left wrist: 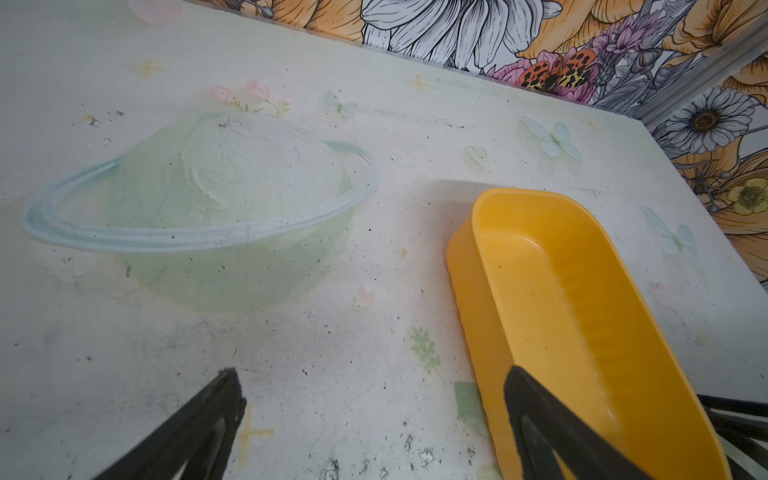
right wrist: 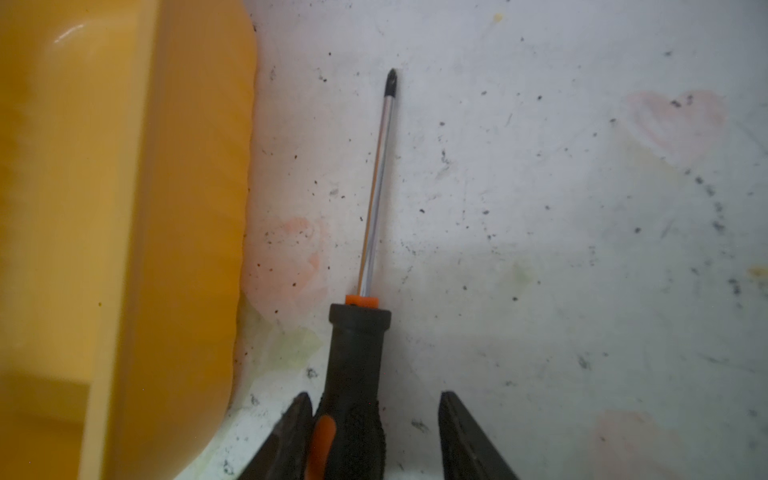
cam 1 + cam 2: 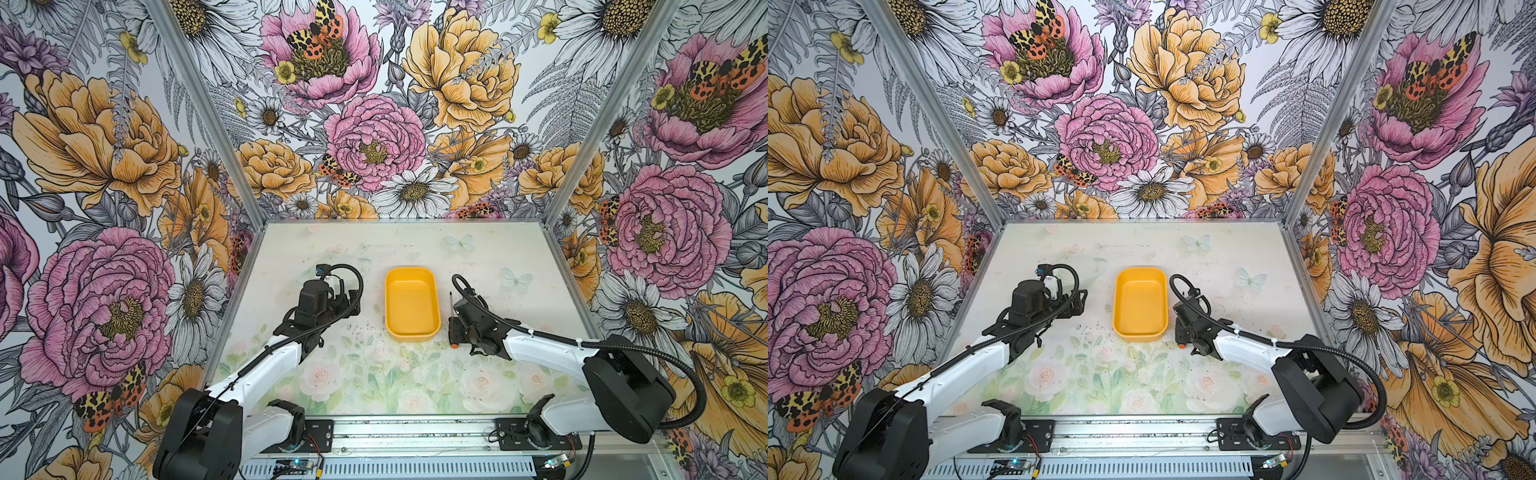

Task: Put the screwdriver in the bin
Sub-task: 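Lower the right gripper and close it on the black screwdriver handle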

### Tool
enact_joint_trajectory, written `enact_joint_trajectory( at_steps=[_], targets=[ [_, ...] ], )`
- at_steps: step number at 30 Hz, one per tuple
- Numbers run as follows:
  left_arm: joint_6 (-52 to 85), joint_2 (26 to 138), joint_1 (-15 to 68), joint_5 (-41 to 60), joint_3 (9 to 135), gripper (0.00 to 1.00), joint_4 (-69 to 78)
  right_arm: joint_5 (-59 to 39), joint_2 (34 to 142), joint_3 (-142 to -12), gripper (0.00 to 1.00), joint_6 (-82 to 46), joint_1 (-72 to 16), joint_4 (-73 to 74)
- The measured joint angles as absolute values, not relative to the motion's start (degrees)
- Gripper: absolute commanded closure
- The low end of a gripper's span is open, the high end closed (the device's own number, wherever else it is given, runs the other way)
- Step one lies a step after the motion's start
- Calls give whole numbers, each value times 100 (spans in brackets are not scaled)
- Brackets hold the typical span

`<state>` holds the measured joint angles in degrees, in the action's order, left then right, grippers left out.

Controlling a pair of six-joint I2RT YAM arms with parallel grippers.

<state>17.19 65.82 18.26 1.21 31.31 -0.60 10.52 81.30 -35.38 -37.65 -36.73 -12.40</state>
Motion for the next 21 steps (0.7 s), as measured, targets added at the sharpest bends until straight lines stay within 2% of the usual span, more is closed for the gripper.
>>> enact_joint_trajectory(
  at_steps=[7, 17, 21],
  targets=[
    [1772, 6814, 1881, 187, 3247, 1, -69, 1048, 8416, -3627, 55, -3769, -3760, -1245],
    [1772, 6803, 1896, 183, 3269, 1, -115, 1026, 8503, -3629, 70, -3802, -3793, -1245],
    [1772, 6772, 1896, 183, 3269, 1, -176, 1024, 8510, -3629, 81, -3811, -3793, -1243]
  ],
)
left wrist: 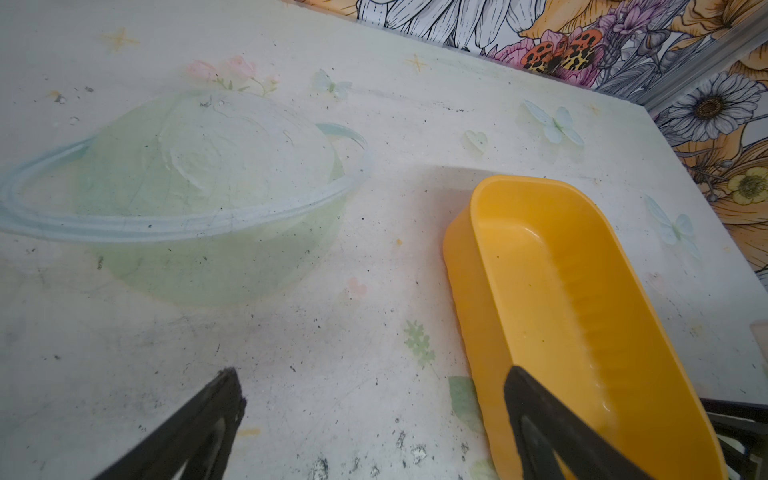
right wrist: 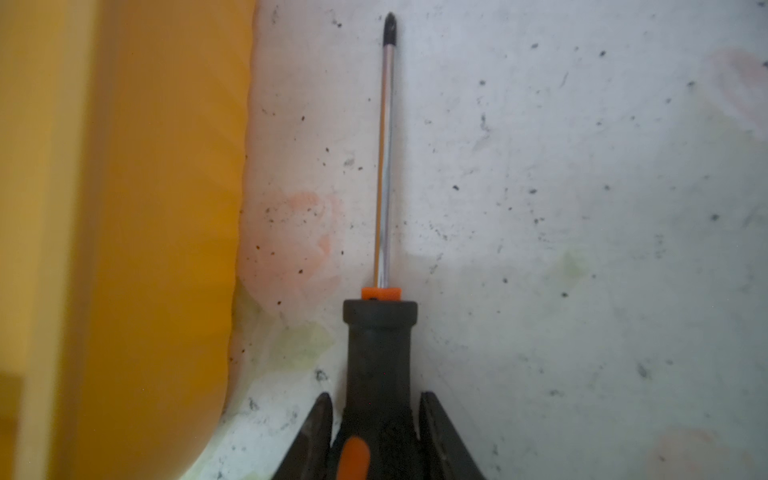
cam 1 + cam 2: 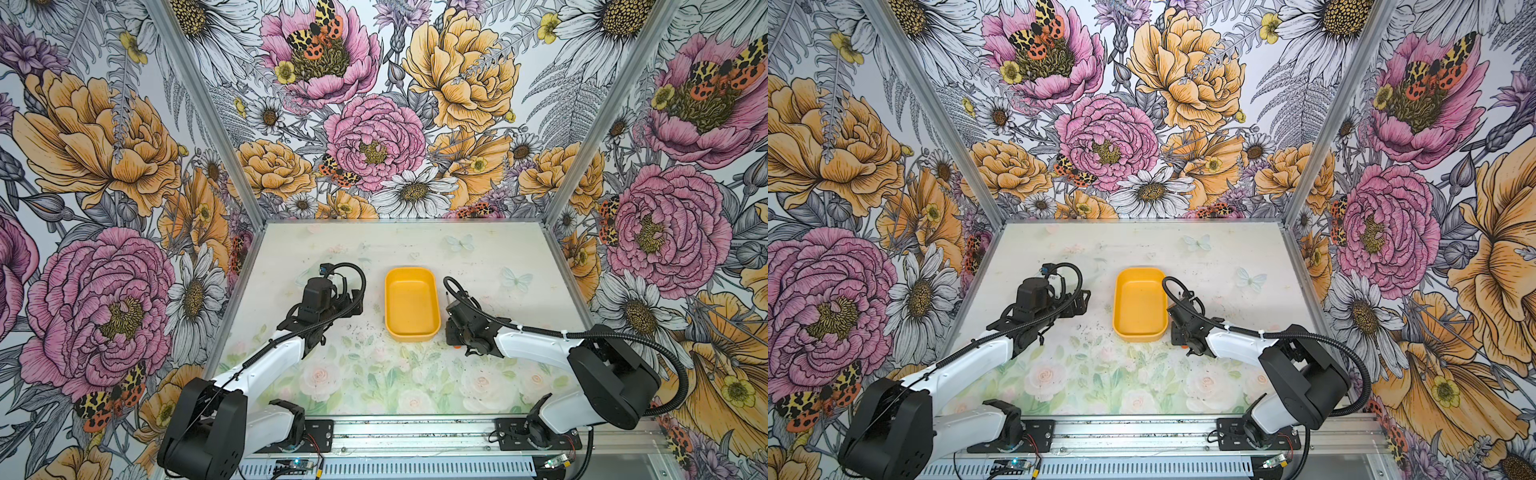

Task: Put the screwdriver in the bin
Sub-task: 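Lower the right gripper and close it on the black screwdriver handle, then lift the screwdriver upright with the right gripper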

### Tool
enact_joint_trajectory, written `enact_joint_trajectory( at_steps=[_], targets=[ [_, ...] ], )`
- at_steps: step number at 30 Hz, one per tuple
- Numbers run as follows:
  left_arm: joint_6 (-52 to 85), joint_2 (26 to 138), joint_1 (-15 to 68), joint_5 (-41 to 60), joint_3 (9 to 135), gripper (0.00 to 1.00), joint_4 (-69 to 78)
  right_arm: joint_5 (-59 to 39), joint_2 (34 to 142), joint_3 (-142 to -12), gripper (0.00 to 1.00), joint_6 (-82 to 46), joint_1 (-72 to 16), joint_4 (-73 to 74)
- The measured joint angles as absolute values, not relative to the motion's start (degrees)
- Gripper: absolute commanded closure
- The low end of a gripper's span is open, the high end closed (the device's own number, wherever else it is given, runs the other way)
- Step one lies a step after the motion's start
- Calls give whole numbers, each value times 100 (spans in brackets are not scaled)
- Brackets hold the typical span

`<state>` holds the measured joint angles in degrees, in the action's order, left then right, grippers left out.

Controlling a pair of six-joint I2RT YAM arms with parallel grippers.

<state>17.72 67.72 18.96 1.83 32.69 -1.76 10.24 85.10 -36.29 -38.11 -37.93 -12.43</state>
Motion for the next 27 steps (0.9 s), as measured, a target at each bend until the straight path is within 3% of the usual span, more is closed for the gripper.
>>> enact_joint_trajectory(
  at_steps=[4, 16, 27],
  targets=[
    [1772, 6751, 1896, 183, 3269, 1, -198, 1002, 8519, -3629, 100, -3813, -3793, -1238],
    [1769, 6683, 1896, 176, 3271, 1, -412, 596, 8573, -3817, 100, -3795, -3693, -1431],
    [1811, 6676, 1896, 178, 3332, 1, -539, 233, 7367, -4268, 100, -3789, -2921, -2335]
  ],
)
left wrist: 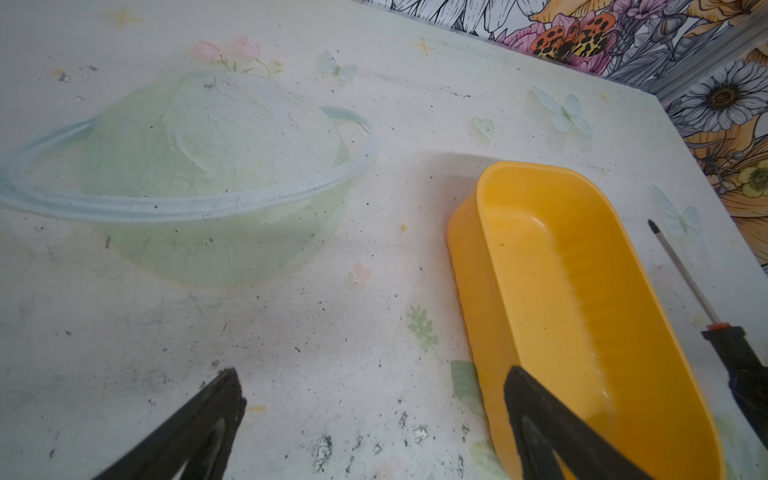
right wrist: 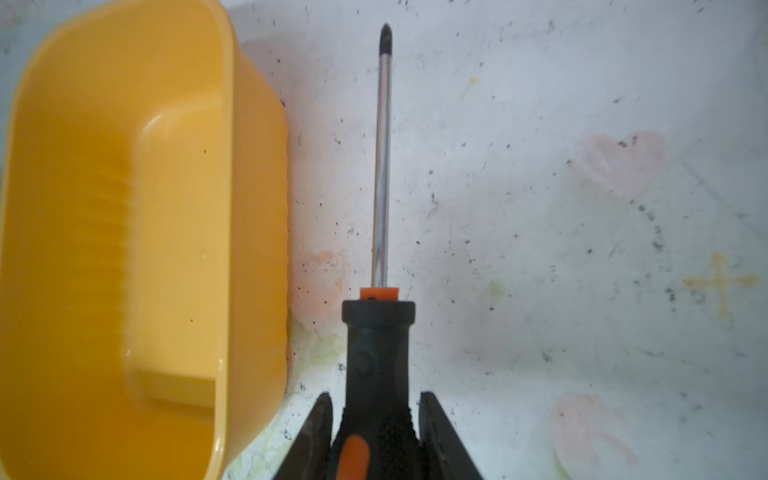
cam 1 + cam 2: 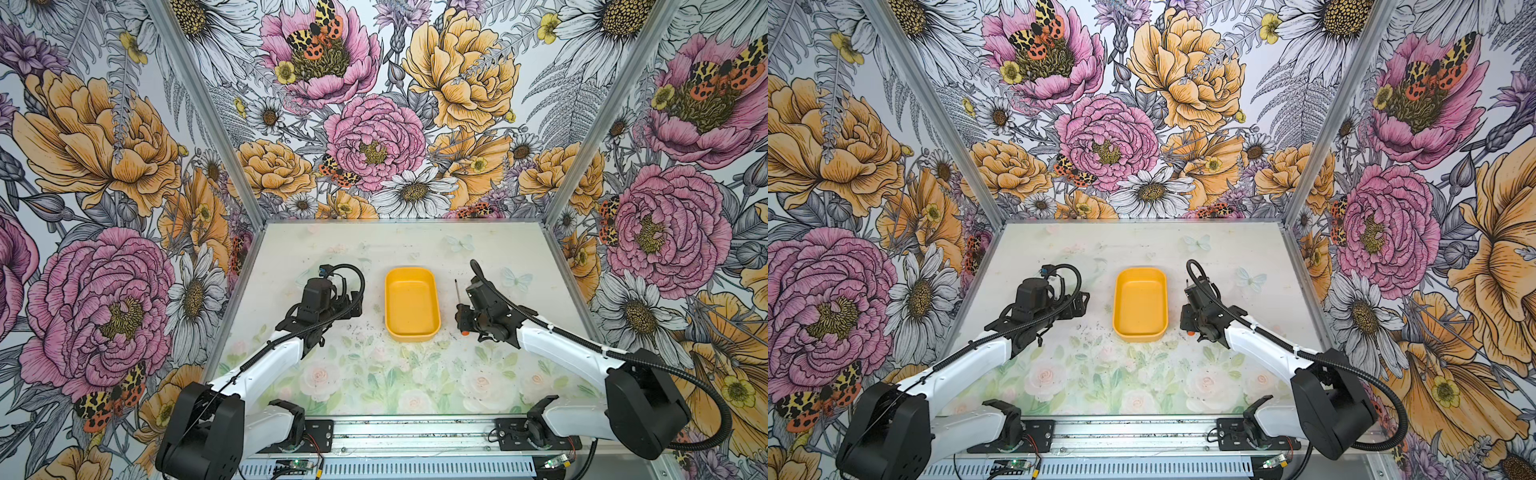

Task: Put the screwdriver in the bin
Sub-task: 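Lift the screwdriver upright with the right gripper, then carry the screwdriver over the yellow bin with the right gripper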

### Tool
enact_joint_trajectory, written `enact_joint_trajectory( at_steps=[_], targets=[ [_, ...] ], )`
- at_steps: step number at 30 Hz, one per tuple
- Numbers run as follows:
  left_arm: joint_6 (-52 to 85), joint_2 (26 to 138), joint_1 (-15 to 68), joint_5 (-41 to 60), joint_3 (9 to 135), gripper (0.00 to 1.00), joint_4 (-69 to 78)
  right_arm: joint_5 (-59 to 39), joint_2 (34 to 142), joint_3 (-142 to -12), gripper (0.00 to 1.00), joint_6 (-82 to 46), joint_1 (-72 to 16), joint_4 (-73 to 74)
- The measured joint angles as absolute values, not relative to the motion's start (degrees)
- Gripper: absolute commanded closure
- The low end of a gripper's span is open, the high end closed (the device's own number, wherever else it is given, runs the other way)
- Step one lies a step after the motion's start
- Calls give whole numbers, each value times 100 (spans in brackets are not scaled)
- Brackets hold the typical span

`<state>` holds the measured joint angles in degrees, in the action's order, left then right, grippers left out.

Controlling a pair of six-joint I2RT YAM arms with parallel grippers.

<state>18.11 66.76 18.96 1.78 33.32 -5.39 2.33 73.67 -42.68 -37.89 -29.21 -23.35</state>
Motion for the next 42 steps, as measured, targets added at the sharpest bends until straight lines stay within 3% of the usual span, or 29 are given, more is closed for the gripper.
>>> enact_joint_trajectory(
  at_steps=[10, 19, 42],
  targets=[
    [1813, 6779, 1896, 178, 3387, 1, -558, 189, 6978, -5315, 100, -3870, -2939, -2655],
    [1813, 6801, 1896, 178, 3387, 1, -580, 891, 6997, -5896, 100, -4123, -3817, -2696],
    [1918, 6792, 1894, 178, 3387, 1, -580, 1638, 9015, -6464, 100, -4737, -4866, -2720]
  ],
)
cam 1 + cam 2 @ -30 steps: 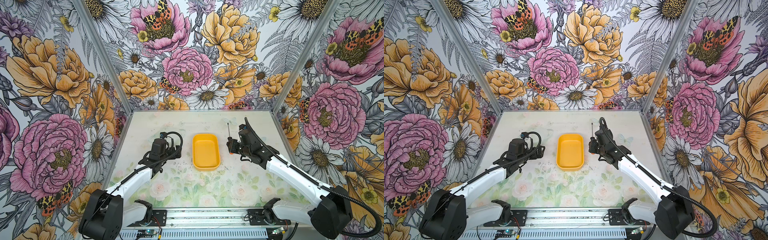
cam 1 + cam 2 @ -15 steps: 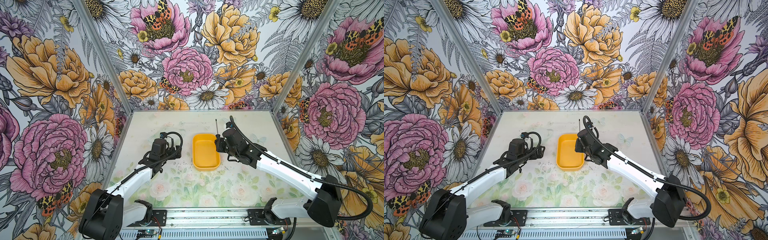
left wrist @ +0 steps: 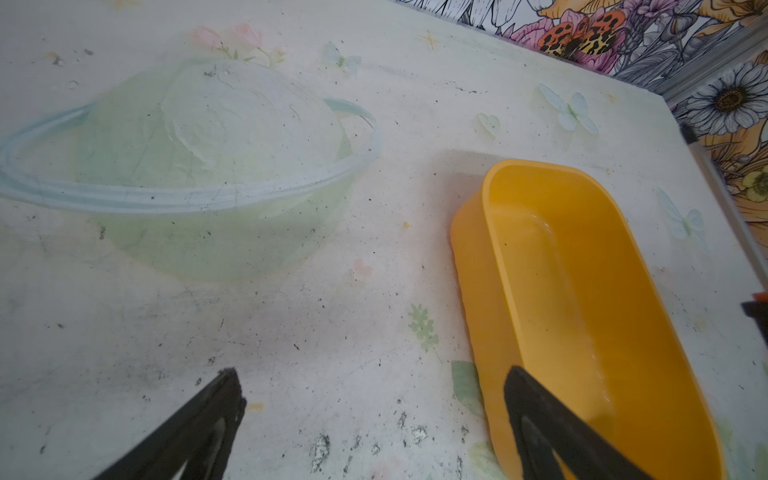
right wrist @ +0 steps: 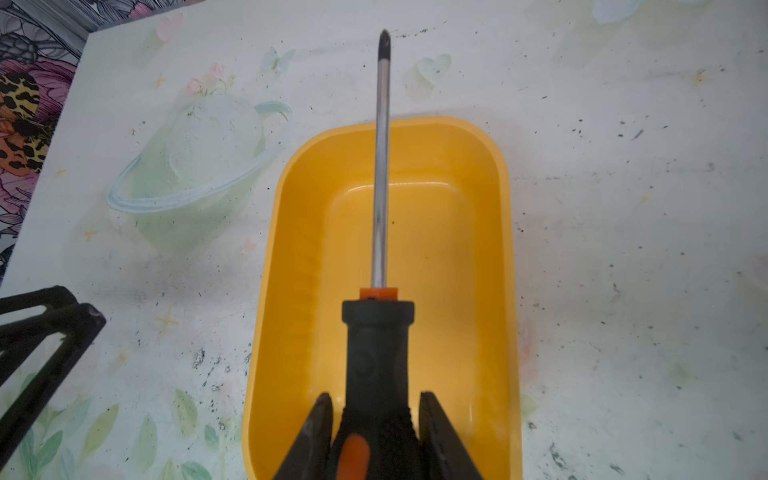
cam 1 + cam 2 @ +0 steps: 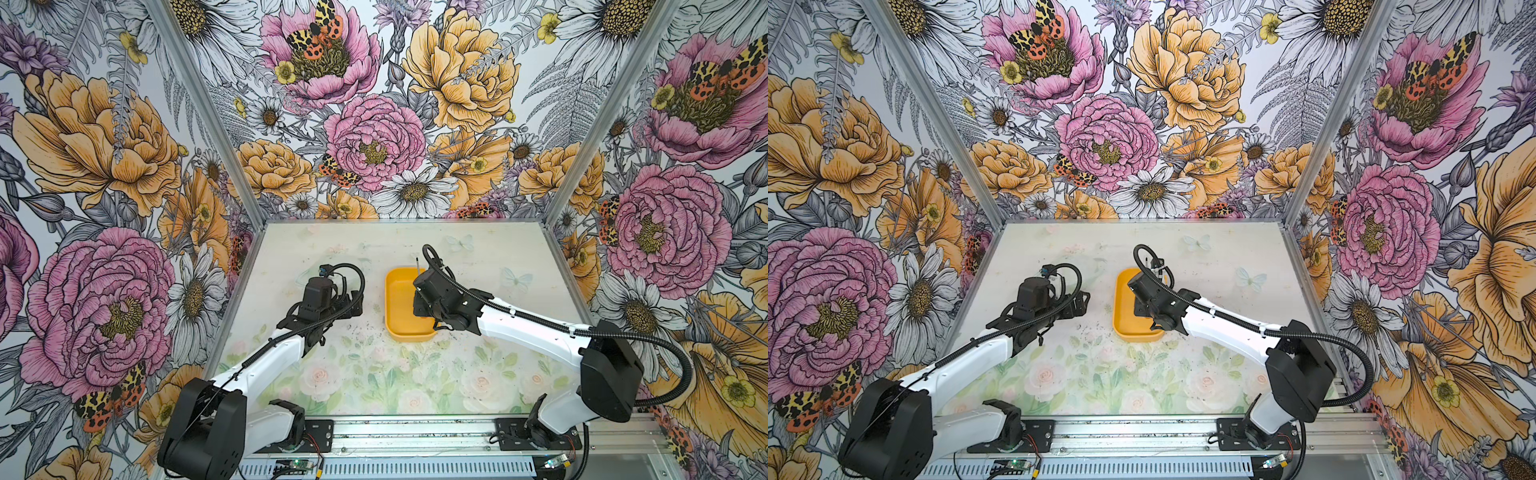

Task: Put the screwdriver in the bin
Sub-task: 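Carry the screwdriver over the yellow bin with the right gripper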

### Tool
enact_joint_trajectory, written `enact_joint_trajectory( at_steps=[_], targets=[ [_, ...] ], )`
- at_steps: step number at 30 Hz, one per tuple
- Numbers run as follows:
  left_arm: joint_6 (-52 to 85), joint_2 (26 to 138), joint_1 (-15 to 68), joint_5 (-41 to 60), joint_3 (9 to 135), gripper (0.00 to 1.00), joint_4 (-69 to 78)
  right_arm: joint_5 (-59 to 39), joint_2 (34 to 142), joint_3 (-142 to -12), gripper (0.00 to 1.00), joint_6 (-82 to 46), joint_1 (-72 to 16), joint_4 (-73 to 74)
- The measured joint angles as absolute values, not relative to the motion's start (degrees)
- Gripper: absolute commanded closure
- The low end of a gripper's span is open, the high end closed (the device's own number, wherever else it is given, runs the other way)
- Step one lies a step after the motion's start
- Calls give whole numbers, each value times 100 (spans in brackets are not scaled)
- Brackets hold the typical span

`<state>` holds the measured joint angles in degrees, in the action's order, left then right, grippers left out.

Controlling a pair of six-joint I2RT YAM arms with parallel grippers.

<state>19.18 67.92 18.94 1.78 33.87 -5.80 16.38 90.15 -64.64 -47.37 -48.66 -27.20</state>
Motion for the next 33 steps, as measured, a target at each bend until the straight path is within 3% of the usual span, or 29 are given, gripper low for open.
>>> enact_joint_trajectory(
  at_steps=[33],
  targets=[
    [1918, 6794, 1894, 176, 3387, 1, -580, 1632, 10514, -6967, 100, -4823, -4958, -2742]
  ],
)
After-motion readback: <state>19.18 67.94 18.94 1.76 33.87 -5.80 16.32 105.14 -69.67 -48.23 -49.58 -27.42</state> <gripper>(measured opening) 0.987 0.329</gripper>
